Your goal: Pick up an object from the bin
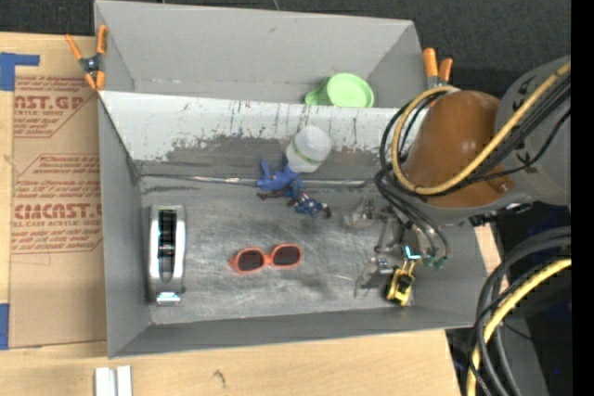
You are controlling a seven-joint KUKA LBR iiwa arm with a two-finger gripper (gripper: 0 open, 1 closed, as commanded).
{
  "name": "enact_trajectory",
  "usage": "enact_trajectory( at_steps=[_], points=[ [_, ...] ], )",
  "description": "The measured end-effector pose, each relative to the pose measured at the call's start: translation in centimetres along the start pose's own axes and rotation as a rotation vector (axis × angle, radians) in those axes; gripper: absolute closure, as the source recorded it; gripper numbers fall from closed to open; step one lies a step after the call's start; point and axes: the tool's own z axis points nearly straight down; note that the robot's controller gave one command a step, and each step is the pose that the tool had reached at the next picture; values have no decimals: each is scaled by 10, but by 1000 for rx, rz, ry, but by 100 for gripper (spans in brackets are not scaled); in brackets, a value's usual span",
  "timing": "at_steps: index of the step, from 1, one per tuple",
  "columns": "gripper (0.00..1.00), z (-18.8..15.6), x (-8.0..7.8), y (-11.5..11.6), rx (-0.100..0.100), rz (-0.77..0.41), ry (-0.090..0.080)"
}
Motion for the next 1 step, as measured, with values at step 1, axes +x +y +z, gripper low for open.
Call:
enact_trajectory(
  at_steps=[1],
  points=[
    [0, -3, -2, 0, 1, 0, -7]
  ],
)
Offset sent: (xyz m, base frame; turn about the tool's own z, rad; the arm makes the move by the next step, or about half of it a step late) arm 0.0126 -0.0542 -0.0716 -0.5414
